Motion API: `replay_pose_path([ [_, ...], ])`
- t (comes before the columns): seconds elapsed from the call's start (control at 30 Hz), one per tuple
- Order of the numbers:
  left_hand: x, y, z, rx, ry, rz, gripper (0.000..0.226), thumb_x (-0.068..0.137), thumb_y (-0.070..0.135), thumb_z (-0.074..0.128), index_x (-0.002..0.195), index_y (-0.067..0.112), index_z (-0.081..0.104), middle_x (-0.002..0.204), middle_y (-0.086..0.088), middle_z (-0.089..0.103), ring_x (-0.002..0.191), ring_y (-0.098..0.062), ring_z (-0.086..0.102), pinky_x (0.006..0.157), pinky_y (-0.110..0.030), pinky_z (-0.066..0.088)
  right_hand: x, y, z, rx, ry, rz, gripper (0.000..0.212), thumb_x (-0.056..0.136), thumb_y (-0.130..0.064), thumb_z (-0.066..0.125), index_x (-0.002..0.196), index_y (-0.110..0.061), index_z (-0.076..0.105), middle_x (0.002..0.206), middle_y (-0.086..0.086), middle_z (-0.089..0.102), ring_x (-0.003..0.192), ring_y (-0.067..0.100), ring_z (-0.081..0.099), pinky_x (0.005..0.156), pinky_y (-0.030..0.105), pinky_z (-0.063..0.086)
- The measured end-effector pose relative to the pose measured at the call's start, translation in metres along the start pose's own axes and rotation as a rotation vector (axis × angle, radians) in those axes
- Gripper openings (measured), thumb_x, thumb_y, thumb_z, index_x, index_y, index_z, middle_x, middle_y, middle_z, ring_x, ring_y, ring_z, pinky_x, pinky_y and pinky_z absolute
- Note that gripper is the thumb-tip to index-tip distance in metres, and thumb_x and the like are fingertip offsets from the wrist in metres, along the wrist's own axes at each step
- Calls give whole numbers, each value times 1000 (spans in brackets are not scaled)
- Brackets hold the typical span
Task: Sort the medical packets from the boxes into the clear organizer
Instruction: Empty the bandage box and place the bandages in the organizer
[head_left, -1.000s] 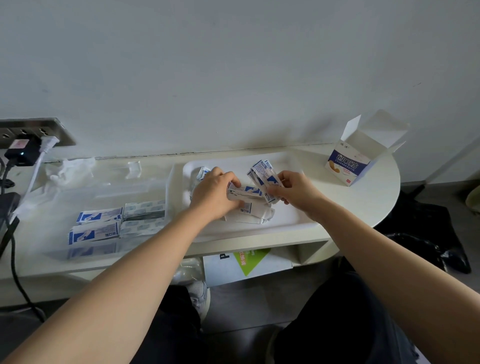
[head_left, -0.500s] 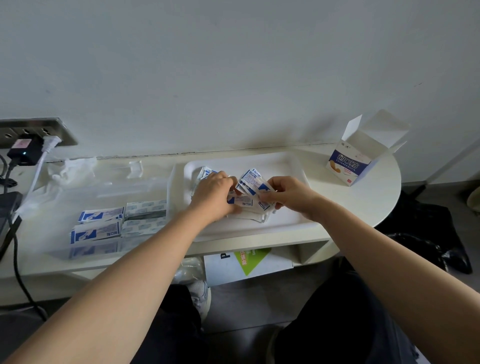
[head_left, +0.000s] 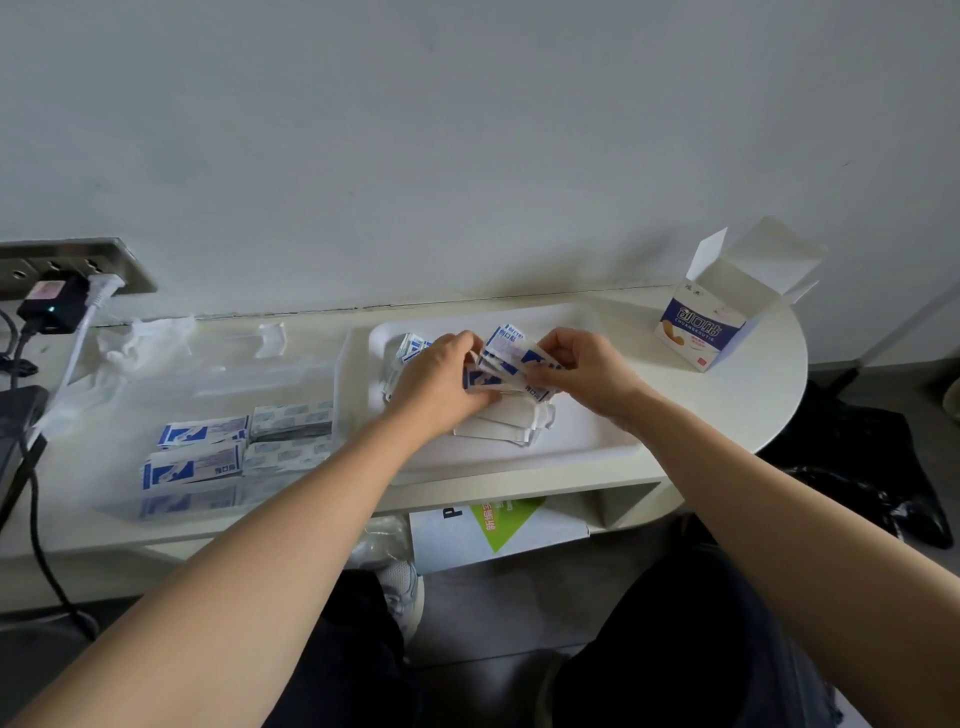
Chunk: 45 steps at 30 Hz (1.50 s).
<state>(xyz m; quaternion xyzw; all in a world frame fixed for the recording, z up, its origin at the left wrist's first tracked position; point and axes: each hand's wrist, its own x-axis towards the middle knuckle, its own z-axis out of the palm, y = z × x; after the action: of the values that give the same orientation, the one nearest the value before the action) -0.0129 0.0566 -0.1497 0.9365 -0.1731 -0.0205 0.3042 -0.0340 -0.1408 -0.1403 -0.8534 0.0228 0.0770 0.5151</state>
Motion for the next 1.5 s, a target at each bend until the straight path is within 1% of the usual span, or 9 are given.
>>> replay_pose_path([
  [0.1,7,-4,0,-262,14,-175,20,76,27,77,90,21,64,80,6,61,70,-13,56,69,-31,48,8,2,-9,-79,123,-55,24,78,-13,76,99,-20,67,82,4,74,76,22,70,76,39,54],
  [0.23,27,1,2,-533,96,-296,18,79,9,71,80,26,64,71,1,63,61,-20,61,72,-43,56,26,-3,-17,-234,285,-134,10,78,-14,74,88,-14,72,81,4,73,76,23,67,71,34,51],
  [0.37,43,4,15,-459,100,-285,16,83,11,68,99,12,67,77,2,64,67,-20,63,69,-30,51,41,2,-18,-348,312,-177,12,76,-11,72,88,-13,71,81,3,71,77,22,62,70,33,48],
  [0.53,50,0,28,-258,67,-247,31,81,13,69,111,19,67,109,-3,59,86,-14,57,76,-23,44,56,25,-11,-532,210,-178,9,78,-13,71,85,-17,69,86,1,66,87,22,55,70,32,43],
  [0.73,54,0,31,-209,56,-248,39,78,14,71,116,21,66,113,-5,50,94,-16,55,80,-21,40,63,35,-8,-560,206,-176,20,76,-14,74,95,-14,70,91,4,60,91,20,48,70,26,31],
  [0.9,59,10,39,-194,42,-205,32,81,14,69,113,19,68,114,-5,55,96,-17,59,86,-29,49,64,33,-4,-455,172,-126,23,73,-9,73,96,-14,70,89,0,56,80,16,50,71,27,41],
  [1.1,60,5,42,-201,75,-206,19,84,12,67,102,15,72,104,-5,66,85,-17,62,76,-26,48,61,37,-12,-336,202,-70,20,72,-2,68,89,-13,72,83,3,64,69,12,53,59,4,37],
  [1.3,59,13,32,-319,162,-257,7,84,19,69,90,20,71,77,10,62,65,-4,53,59,-22,41,52,26,-17,-172,221,-85,12,77,-8,73,87,-13,75,75,3,68,67,11,57,61,9,40],
  [1.5,51,16,4,-392,235,-234,4,82,19,70,86,18,71,80,4,66,73,-13,59,71,-25,48,43,4,-22,191,219,-86,11,79,-10,75,88,-16,76,82,5,74,69,8,62,77,25,51],
])
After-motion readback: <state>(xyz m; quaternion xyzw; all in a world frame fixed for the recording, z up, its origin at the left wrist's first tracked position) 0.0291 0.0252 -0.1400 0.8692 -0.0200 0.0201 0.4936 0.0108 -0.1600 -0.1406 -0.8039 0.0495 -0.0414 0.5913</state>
